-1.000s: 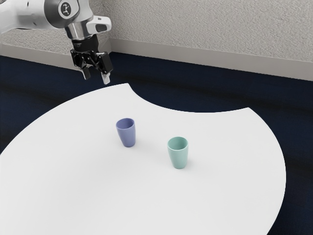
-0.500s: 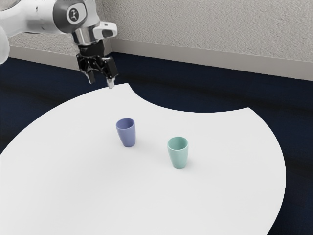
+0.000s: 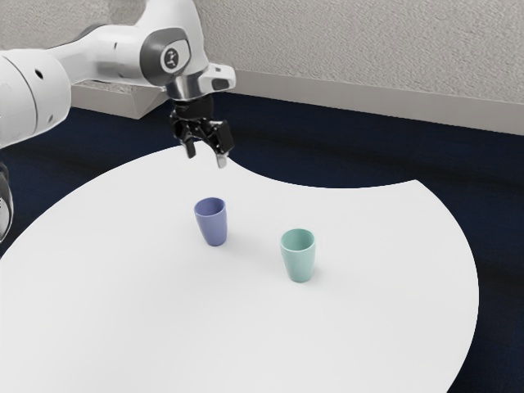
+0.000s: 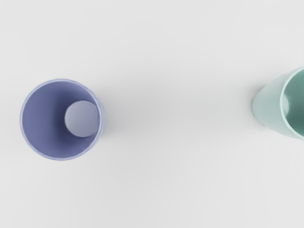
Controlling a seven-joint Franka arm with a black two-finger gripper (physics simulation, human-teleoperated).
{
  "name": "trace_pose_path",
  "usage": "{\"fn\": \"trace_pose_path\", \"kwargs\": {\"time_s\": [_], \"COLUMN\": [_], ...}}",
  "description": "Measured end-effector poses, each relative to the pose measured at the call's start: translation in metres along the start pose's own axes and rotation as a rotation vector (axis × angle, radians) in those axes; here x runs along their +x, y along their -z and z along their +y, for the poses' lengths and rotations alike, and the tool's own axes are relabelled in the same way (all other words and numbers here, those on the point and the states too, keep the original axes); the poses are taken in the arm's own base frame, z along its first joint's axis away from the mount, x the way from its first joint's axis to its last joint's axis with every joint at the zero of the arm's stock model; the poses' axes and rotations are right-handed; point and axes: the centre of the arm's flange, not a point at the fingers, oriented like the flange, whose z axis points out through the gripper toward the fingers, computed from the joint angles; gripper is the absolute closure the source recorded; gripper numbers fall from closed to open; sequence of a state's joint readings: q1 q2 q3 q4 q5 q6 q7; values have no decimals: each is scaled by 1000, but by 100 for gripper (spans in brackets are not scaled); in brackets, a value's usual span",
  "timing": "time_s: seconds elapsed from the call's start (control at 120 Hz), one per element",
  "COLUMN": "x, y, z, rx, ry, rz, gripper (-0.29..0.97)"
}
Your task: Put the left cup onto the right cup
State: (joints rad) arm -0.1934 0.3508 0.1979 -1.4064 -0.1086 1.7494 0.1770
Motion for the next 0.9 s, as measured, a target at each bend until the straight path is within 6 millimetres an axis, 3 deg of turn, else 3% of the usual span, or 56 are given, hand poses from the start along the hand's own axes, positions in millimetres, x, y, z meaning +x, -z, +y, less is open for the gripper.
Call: {"fn": "trace_pose_path", "kwargs": {"time_s": [0.308, 0.467, 0.708, 0.9], "x": [15, 22, 28, 34], "y": [-46, -75, -98, -115], "z": [-8, -27, -37, -40], "rx": [-4, -5, -13, -5], "ry": [20, 49, 65, 66], "rz": [-28, -38, -40, -31], "gripper": [0, 0, 0, 15]}}
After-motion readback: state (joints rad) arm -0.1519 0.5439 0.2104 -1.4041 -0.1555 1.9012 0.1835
